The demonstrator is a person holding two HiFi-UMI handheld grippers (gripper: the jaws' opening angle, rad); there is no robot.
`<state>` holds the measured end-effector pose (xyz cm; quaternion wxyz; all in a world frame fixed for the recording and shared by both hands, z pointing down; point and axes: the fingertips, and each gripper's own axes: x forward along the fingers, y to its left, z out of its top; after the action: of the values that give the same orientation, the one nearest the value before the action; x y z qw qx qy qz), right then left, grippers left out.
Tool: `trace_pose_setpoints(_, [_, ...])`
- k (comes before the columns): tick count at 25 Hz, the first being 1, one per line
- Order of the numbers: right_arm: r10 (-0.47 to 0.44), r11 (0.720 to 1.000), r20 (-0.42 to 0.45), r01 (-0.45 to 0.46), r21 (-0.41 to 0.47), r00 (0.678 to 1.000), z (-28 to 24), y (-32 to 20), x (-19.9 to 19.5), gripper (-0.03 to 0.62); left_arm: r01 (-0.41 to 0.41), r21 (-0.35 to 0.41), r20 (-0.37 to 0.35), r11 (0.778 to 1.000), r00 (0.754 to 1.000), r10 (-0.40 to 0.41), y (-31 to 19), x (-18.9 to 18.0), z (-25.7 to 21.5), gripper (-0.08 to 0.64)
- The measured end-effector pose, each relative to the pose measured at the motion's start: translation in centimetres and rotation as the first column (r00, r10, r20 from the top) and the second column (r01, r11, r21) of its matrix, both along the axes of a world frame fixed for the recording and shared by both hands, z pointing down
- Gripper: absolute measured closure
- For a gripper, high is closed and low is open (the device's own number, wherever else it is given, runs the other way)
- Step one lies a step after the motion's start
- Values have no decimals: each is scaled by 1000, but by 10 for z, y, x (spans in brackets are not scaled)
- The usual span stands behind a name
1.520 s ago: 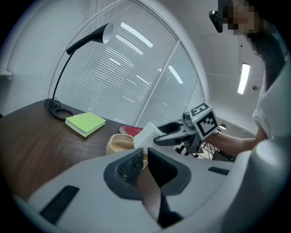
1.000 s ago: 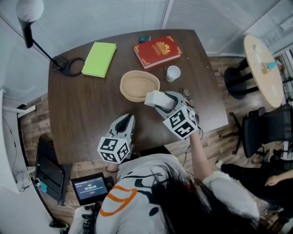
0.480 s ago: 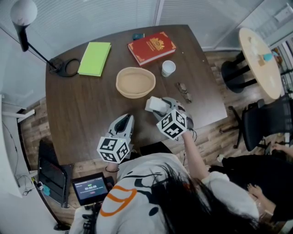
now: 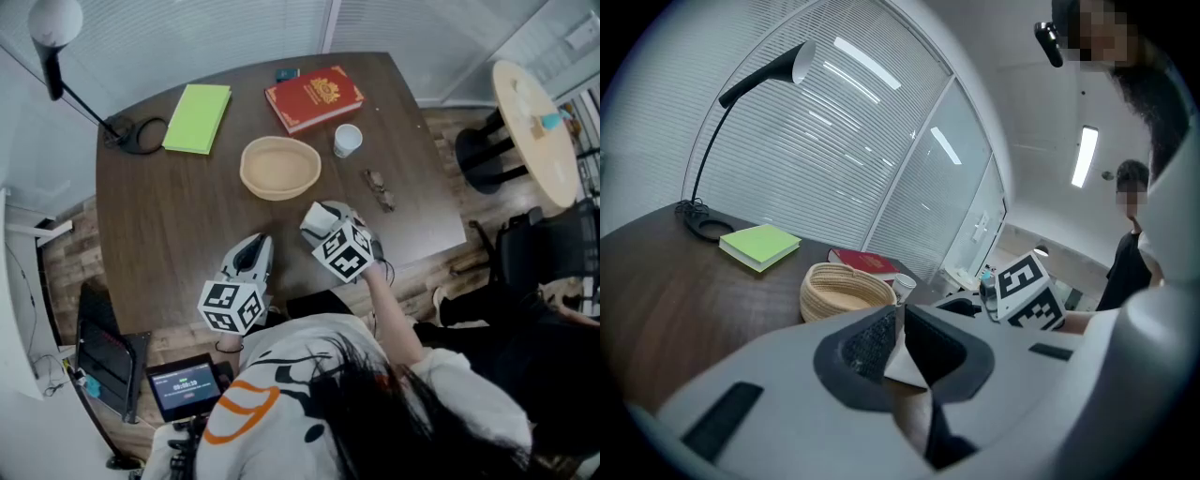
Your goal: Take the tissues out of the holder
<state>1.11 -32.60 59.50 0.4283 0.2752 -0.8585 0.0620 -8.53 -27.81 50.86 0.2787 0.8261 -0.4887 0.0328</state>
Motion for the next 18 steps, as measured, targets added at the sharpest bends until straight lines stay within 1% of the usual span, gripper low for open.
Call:
trace_pose_setpoints(4, [24, 1000, 31, -24, 2, 999, -5, 1, 1, 311, -2, 3, -1, 1000, 1000, 2, 1, 2, -1, 529])
trace_pose_setpoints(7, [72, 997, 96, -72, -10, 993, -15, 2, 0, 311, -3, 4, -2, 1000, 1000, 3, 3, 2, -2, 529])
trace_pose_setpoints(9, [119, 993, 145, -117, -26, 982, -19, 3, 1, 311, -6, 7, -3, 1000, 1000, 6, 5, 2, -3, 529])
trace_pose_setpoints(12, [190, 982, 232, -183, -48, 954, -27, 4, 2, 312, -15, 16, -4, 1000, 1000, 15, 6, 4, -4, 529])
trace_pose_setpoints(16, [276, 961, 346, -255, -107, 897, -38, 13, 2, 314, -25, 25, 0, 999, 1000, 25, 11, 4, -6, 529])
trace_pose_setpoints(18, [312, 950, 382, -288, -120, 870, -43, 18, 2, 349, -32, 29, 0, 999, 999, 32, 15, 5, -7, 529])
